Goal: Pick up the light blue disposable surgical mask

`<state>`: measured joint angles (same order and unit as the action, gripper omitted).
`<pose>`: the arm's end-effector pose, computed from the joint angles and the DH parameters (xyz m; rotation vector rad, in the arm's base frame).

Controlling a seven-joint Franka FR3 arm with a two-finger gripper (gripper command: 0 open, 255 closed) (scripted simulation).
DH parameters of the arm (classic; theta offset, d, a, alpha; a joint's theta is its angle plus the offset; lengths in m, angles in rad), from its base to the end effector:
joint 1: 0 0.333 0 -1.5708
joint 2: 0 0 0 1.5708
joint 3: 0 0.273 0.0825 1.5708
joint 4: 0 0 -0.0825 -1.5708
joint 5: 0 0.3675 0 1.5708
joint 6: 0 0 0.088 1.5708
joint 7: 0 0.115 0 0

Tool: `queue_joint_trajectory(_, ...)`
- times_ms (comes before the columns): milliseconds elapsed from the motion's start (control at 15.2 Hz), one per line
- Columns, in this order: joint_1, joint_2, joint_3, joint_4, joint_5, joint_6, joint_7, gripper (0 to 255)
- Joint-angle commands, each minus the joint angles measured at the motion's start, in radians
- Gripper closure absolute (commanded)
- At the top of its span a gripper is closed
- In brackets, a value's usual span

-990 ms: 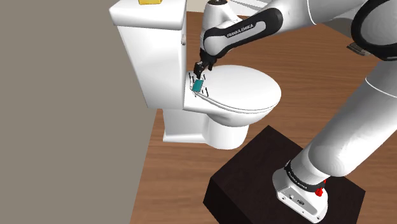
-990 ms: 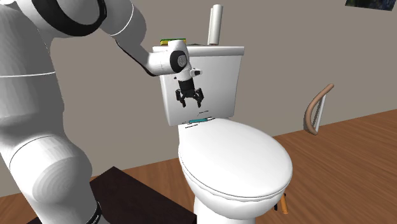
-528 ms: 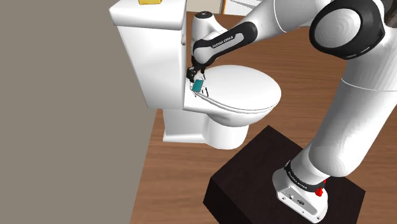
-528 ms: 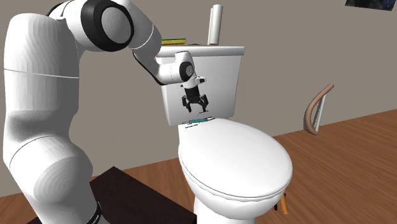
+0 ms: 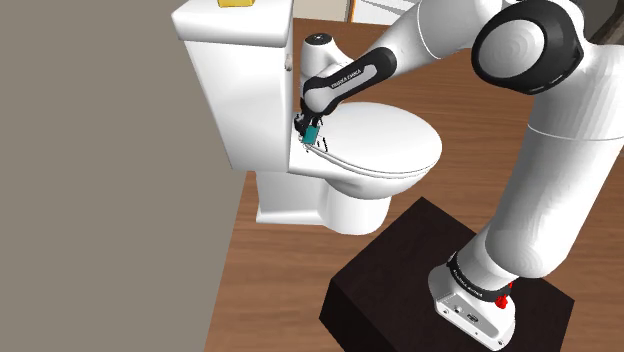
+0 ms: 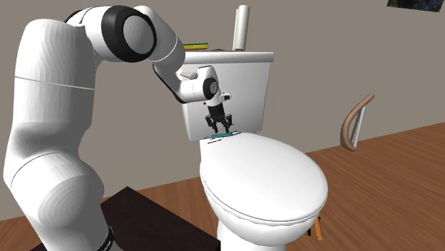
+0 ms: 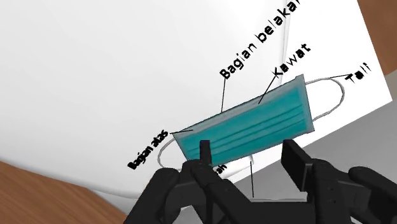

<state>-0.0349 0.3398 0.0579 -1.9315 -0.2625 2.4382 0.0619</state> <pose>0.6089 0.0109 0.2908 2.9631 0.2115 0.2606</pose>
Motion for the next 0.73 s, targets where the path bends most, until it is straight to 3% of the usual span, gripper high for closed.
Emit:
queue_joint_trajectory(0,0.000,0.004,0.000,0.001,-0.001,0.002,0.001,255)
queue_joint_trajectory(660,0.000,-0.016,0.003,0.003,0.005,-0.019,-0.004,255)
